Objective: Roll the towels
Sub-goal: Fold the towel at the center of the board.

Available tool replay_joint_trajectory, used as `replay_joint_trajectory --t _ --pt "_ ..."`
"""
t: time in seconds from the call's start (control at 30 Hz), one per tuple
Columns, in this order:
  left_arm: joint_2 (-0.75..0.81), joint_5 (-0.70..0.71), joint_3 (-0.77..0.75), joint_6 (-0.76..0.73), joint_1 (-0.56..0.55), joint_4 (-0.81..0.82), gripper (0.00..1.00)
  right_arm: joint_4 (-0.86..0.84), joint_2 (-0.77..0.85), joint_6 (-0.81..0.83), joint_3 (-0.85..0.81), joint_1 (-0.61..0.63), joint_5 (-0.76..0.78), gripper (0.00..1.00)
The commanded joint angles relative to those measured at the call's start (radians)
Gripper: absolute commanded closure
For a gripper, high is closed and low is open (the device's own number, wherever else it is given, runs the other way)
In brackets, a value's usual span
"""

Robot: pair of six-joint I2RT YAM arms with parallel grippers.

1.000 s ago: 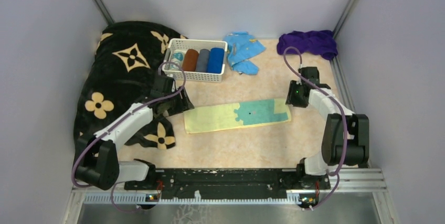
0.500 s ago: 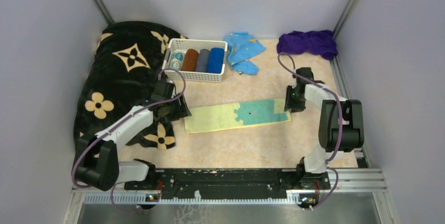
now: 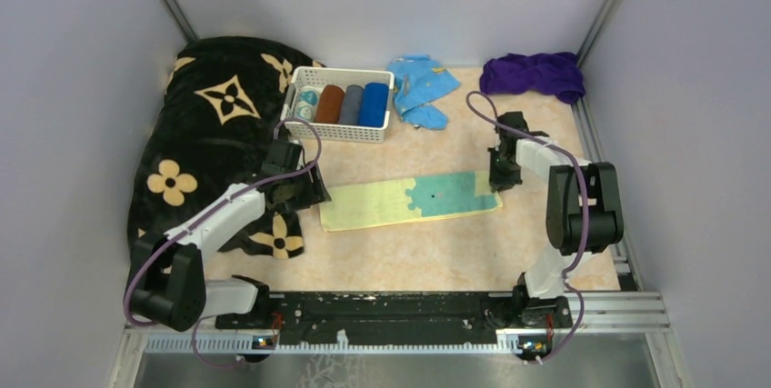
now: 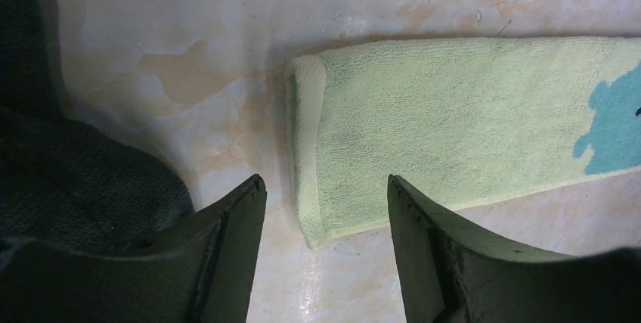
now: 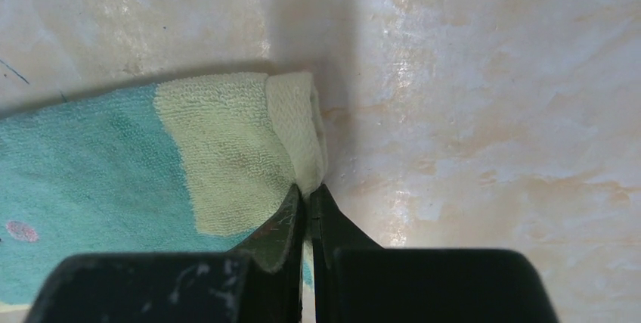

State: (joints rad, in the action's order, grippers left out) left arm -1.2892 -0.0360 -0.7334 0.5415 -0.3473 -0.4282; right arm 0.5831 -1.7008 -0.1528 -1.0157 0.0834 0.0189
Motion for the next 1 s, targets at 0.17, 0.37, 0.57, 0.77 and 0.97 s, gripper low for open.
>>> replay_joint_trajectory --t 0.17,0.37,0.57,0.77,0.97 --pt "0.008 -0.060 -0.005 -0.004 -0.005 0.000 0.33 0.060 0.147 -0.020 -0.050 -0.051 0.388 1.00" --pt "-0.046 -0.197 0.011 0.036 -0.008 0.087 0.33 0.109 0.210 0.028 -0.123 0.019 0.251 1.00" --pt "-0.151 -0.320 0.008 0.080 -0.022 0.202 0.34 0.112 0.259 -0.017 -0.116 0.150 -0.039 1.00" --pt "-0.242 -0.350 0.010 0.114 -0.040 0.276 0.41 0.052 0.222 -0.111 -0.142 0.359 -0.162 1.00" --pt "-0.305 -0.342 0.017 0.122 -0.052 0.310 0.55 0.007 0.117 -0.196 -0.227 0.526 -0.190 1.00"
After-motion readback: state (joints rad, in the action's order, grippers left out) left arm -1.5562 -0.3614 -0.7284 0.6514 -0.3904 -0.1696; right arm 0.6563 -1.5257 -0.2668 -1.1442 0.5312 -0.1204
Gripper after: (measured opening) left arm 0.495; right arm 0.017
